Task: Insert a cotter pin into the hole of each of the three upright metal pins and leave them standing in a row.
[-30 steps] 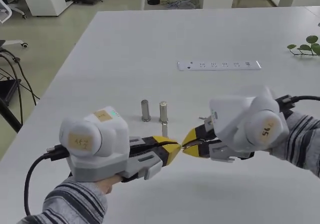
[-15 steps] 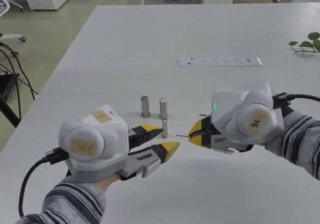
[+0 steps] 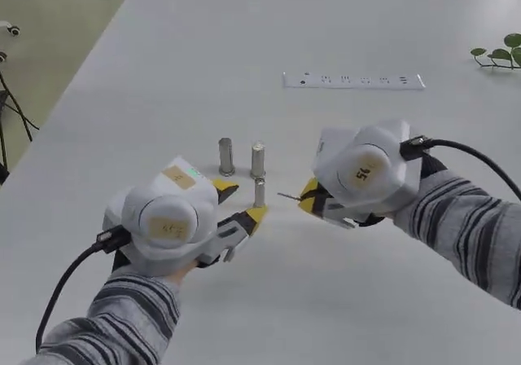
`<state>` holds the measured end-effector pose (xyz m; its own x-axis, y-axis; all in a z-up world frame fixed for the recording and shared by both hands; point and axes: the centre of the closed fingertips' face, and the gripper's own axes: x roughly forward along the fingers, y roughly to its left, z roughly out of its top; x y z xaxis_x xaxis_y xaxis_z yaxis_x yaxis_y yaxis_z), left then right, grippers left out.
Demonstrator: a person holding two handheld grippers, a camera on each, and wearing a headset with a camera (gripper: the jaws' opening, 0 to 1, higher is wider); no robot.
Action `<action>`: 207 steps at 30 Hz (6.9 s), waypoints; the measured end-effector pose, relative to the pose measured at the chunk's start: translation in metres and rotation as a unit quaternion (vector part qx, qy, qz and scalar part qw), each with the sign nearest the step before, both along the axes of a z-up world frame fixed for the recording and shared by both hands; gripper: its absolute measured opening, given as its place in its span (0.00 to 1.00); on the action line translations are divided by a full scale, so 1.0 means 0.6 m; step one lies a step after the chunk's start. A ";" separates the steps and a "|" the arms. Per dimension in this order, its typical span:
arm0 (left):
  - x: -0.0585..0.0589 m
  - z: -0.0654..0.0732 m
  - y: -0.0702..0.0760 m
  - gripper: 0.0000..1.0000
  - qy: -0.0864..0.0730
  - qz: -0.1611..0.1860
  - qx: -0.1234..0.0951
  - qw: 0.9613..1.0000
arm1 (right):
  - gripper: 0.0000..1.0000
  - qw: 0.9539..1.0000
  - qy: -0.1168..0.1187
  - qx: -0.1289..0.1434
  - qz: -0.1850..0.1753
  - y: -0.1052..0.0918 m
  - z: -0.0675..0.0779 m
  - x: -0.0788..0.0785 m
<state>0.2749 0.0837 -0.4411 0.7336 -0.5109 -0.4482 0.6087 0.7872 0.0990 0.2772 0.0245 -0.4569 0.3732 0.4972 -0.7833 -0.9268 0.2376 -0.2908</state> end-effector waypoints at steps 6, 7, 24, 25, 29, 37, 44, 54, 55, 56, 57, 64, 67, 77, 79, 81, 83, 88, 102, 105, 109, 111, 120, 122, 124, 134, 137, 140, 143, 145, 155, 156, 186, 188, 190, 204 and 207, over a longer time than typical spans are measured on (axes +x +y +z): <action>0.026 -0.026 -0.003 0.23 0.013 0.006 0.005 1.000 | 0.00 1.000 0.008 -0.002 -0.009 0.004 -0.014 0.010; 0.030 -0.031 -0.005 0.23 0.013 0.006 0.006 1.000 | 0.00 1.000 0.009 0.000 -0.011 0.005 -0.015 0.013; 0.061 -0.062 -0.017 0.14 0.052 0.022 -0.027 0.998 | 0.00 1.000 0.011 0.001 -0.026 0.019 -0.019 0.031; 0.061 -0.063 -0.019 0.13 0.055 0.023 -0.033 0.998 | 0.00 1.000 0.012 0.002 -0.027 0.020 -0.019 0.031; 0.062 -0.067 -0.024 0.09 0.060 0.021 -0.039 0.997 | 0.00 1.000 0.013 0.002 -0.027 0.022 -0.019 0.031; 0.061 -0.071 -0.028 0.06 0.062 0.033 -0.037 0.997 | 0.00 0.999 0.015 0.002 -0.035 0.022 -0.018 0.034; 0.061 -0.071 -0.027 0.05 0.057 0.052 -0.031 0.997 | 0.00 0.999 0.014 0.003 -0.039 0.023 -0.017 0.036; 0.060 -0.072 -0.025 0.05 0.053 0.075 -0.029 0.995 | 0.00 0.999 0.009 0.002 -0.031 0.027 -0.012 0.031; 0.060 -0.072 -0.025 0.05 0.052 0.076 -0.028 0.995 | 0.00 1.000 0.008 0.002 -0.030 0.027 -0.012 0.030; 0.060 -0.072 -0.025 0.05 0.052 0.077 -0.027 0.995 | 0.00 1.000 0.007 0.001 -0.028 0.027 -0.011 0.030; 0.060 -0.072 -0.024 0.05 0.051 0.078 -0.027 0.995 | 0.00 1.000 0.004 0.000 -0.026 0.027 -0.010 0.030; 0.061 -0.073 -0.025 0.05 0.049 0.079 -0.024 0.995 | 0.00 1.000 -0.003 0.007 -0.019 0.031 -0.003 0.029; 0.061 -0.072 -0.025 0.05 0.050 0.082 -0.026 0.995 | 0.00 1.000 -0.004 0.006 -0.020 0.032 -0.003 0.031; 0.062 -0.073 -0.025 0.05 0.048 0.090 -0.026 0.994 | 0.00 1.000 -0.007 0.015 -0.011 0.044 0.001 0.032; 0.062 -0.073 -0.024 0.05 0.049 0.096 -0.030 0.994 | 0.00 1.000 -0.008 0.018 -0.009 0.047 0.001 0.033; 0.063 -0.073 -0.024 0.05 0.050 0.101 -0.033 0.993 | 0.00 1.000 -0.011 0.017 -0.006 0.048 0.001 0.035; 0.063 -0.073 -0.024 0.05 0.049 0.106 -0.033 0.993 | 0.00 1.000 -0.011 0.020 -0.004 0.051 0.002 0.036; 0.062 -0.073 -0.023 0.05 0.047 0.111 -0.032 0.992 | 0.00 1.000 -0.017 0.026 0.006 0.061 0.002 0.036; 0.062 -0.073 -0.023 0.05 0.050 0.121 -0.037 0.991 | 0.00 0.999 -0.021 0.029 0.018 0.071 0.002 0.038; 0.062 -0.073 -0.023 0.05 0.050 0.123 -0.039 0.990 | 0.00 0.999 -0.019 0.030 0.017 0.072 0.002 0.038; 0.062 -0.073 -0.023 0.05 0.051 0.124 -0.039 0.990 | 0.00 0.999 -0.019 0.034 0.016 0.071 0.003 0.038; 0.062 -0.073 -0.023 0.05 0.051 0.124 -0.039 0.990 | 0.00 0.999 -0.012 0.038 0.013 0.070 0.003 0.035; 0.062 -0.073 -0.022 0.05 0.053 0.127 -0.041 0.990 | 0.01 0.999 -0.011 0.041 0.005 0.060 0.009 0.030; 0.062 -0.073 -0.022 0.05 0.053 0.128 -0.041 0.990 | 0.00 0.999 -0.014 0.042 0.002 0.058 0.010 0.031; 0.062 -0.073 -0.022 0.05 0.053 0.128 -0.041 0.990 | 0.00 0.999 -0.016 0.042 0.002 0.058 0.012 0.030; 0.061 -0.072 -0.022 0.05 0.051 0.129 -0.038 0.990 | 0.00 0.999 -0.018 0.043 0.004 0.063 0.015 0.032; 0.062 -0.072 -0.022 0.05 0.051 0.130 -0.037 0.990 | 0.00 0.999 -0.016 0.043 0.004 0.064 0.014 0.031; 0.062 -0.072 -0.022 0.05 0.050 0.130 -0.036 0.990 | 0.00 0.999 -0.018 0.043 0.006 0.065 0.014 0.032; 0.061 -0.072 -0.022 0.05 0.049 0.130 -0.035 0.990 | 0.00 0.999 -0.018 0.042 0.007 0.066 0.014 0.032; 0.061 -0.072 -0.022 0.05 0.049 0.130 -0.034 0.990 | 0.00 0.999 -0.018 0.044 0.006 0.067 0.014 0.033; 0.061 -0.072 -0.021 0.05 0.048 0.131 -0.033 0.990 | 0.00 0.999 -0.019 0.050 0.004 0.068 0.013 0.035; 0.061 -0.072 -0.020 0.05 0.048 0.132 -0.034 0.990 | 0.00 0.999 -0.018 0.051 0.004 0.069 0.013 0.035; 0.089 -0.068 0.064 0.05 0.041 0.178 -0.025 0.983 | 0.18 0.965 0.046 0.175 -0.190 -0.007 0.009 0.052; 0.091 -0.068 0.071 0.05 0.041 0.180 -0.026 0.982 | 0.18 0.964 0.048 0.175 -0.195 -0.010 0.007 0.051; 0.092 -0.068 0.075 0.05 0.041 0.181 -0.025 0.982 | 0.18 0.963 0.050 0.179 -0.198 -0.012 0.007 0.050; 0.091 -0.074 0.078 0.05 0.042 0.178 -0.031 0.983 | 0.20 0.963 0.045 0.172 -0.200 -0.017 0.004 0.049; 0.090 -0.074 0.077 0.05 0.042 0.178 -0.031 0.983 | 0.19 0.964 0.043 0.172 -0.201 -0.017 0.004 0.048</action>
<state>0.3292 0.1300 -0.4857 0.8326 -0.2560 -0.4912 0.2972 0.9548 0.0061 0.3061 0.0141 -0.4546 0.5296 0.5619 -0.6354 -0.7577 0.6501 -0.0567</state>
